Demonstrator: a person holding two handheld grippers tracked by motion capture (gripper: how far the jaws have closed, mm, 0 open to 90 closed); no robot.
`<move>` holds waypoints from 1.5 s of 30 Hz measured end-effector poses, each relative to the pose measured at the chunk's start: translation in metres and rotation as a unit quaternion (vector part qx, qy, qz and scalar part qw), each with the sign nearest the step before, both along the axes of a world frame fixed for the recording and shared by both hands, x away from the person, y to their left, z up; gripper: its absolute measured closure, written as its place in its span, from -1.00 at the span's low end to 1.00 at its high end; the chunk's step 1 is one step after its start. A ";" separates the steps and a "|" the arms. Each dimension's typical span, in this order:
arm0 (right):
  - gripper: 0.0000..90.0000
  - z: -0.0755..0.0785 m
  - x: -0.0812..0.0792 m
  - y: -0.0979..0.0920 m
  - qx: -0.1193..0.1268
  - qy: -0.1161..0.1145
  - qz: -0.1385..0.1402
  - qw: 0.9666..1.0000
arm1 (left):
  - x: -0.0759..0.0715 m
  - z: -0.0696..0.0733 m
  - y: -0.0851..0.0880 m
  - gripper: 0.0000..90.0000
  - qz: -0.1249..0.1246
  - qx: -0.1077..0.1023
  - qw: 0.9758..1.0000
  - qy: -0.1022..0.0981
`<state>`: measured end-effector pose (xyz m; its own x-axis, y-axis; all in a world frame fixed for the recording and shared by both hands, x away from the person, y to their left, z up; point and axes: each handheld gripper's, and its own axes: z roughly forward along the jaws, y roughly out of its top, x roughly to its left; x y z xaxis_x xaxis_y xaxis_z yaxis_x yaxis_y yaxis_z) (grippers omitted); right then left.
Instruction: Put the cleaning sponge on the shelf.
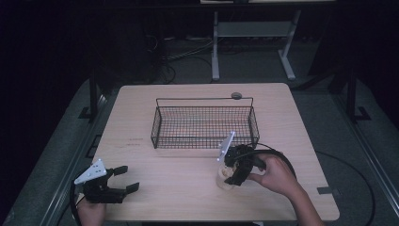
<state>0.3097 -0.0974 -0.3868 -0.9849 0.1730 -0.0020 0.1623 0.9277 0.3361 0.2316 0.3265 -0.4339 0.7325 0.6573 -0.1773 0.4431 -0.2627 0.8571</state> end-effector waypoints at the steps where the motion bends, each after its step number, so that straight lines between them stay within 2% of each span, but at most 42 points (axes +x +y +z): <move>1: -0.34 0.002 0.000 0.001 -0.002 -0.002 0.000 1.000 | 0.000 0.000 0.000 -0.70 0.000 -0.001 1.000 0.001; 18: -0.33 0.022 0.008 0.012 -0.003 -0.008 0.019 1.000 | 0.000 0.000 0.001 -0.70 0.001 -0.001 1.000 0.000; 25: -0.33 0.033 0.015 0.014 -0.008 -0.008 0.018 1.000 | 0.000 0.000 0.001 -0.70 0.000 0.001 1.000 -0.001; 29: -0.33 0.041 0.020 0.013 0.002 -0.010 0.019 1.000 | 0.000 0.000 0.002 -0.70 0.000 0.000 1.000 -0.001; 33: -0.33 0.047 0.023 0.013 0.000 -0.012 0.016 1.000 | 0.000 0.000 0.001 -0.70 0.000 -0.001 1.000 -0.001; 45: -0.33 0.058 0.033 0.016 0.001 -0.012 0.014 1.000 | 0.000 0.000 0.001 -0.70 0.000 0.000 1.000 -0.001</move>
